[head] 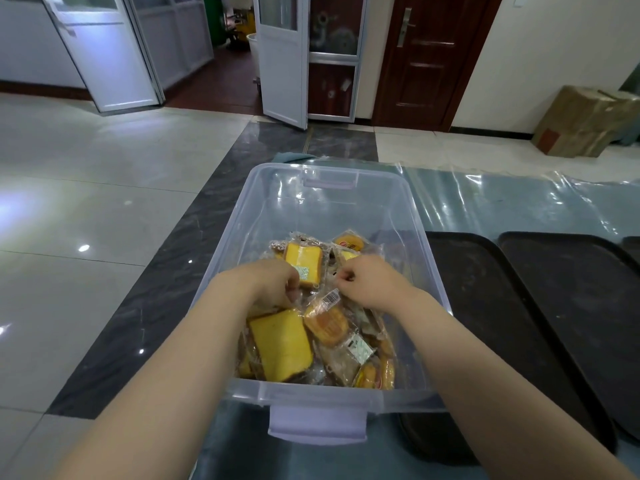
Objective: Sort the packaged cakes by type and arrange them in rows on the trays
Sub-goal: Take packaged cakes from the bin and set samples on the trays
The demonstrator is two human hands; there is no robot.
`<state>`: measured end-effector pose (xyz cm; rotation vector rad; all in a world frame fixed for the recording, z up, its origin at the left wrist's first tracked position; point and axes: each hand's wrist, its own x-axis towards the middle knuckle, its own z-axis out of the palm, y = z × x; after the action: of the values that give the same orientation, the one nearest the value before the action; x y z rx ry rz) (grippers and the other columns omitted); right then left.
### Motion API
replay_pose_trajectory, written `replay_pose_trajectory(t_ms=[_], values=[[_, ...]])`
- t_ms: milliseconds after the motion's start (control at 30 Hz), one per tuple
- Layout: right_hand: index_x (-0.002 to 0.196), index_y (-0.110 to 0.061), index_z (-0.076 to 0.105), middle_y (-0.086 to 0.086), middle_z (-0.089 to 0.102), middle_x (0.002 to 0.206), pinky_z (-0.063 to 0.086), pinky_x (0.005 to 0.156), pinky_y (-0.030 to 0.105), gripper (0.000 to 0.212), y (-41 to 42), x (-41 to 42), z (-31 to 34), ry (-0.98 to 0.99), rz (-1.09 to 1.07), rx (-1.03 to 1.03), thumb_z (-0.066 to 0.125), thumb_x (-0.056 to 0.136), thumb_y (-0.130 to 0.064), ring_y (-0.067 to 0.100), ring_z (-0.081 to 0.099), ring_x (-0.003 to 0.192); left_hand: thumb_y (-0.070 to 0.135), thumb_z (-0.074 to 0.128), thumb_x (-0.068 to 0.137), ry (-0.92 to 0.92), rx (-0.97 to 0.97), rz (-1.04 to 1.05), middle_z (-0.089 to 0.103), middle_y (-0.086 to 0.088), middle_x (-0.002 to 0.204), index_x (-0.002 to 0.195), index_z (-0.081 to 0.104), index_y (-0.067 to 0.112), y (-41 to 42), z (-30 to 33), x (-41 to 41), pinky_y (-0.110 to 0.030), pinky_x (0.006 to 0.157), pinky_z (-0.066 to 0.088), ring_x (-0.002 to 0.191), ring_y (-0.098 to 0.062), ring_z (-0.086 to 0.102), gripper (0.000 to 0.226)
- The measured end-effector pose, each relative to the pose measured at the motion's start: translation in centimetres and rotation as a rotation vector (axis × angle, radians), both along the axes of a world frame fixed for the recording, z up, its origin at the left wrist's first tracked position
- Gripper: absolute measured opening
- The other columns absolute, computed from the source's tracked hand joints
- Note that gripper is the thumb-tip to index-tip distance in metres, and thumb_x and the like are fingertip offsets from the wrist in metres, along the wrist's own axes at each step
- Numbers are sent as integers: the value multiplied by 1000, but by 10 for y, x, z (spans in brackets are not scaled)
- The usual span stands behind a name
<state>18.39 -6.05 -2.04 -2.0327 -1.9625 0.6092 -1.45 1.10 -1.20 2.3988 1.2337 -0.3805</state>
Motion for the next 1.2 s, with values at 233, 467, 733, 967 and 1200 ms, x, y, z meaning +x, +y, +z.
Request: replay_pose_trajectory(t_ms=[233,467,733,967,1200], values=[[75,-3,64,13,66,71,45,55,32,31,0,6,5,62,-100,104,54,96,-24,15,49,55,27,74,85,-118,41,18,59,15,92,90,65,30,-5,14,-3,-24,68,43,87,-7,56,10],[82,-5,69,12,70,79,53,61,35,28,-4,6,6,84,-91,92,53,96,-24,17,56,59,26,70,88,-241,96,56,57,18,90,88,64,33,-12,21,3,-21,66,41,83,0,53,9],[100,-12,73,6,68,103,56,84,36,22,-15,0,9,-95,171,-287,56,87,-8,23,63,96,22,59,93,-283,198,130,59,17,92,93,64,33,-24,29,9,-26,73,49,88,-6,57,12],[65,-14,57,3,52,70,43,58,30,26,-15,0,14,-174,224,-173,53,90,-6,21,54,66,19,61,91,-282,263,242,61,17,88,80,56,37,-44,34,7,-22,64,40,83,-6,58,21],[82,-12,76,2,72,86,57,71,36,22,-22,24,35,-30,154,52,56,91,-14,17,65,75,23,63,93,-386,398,413,55,18,81,88,57,35,-72,61,14,-23,63,37,81,-9,56,14]])
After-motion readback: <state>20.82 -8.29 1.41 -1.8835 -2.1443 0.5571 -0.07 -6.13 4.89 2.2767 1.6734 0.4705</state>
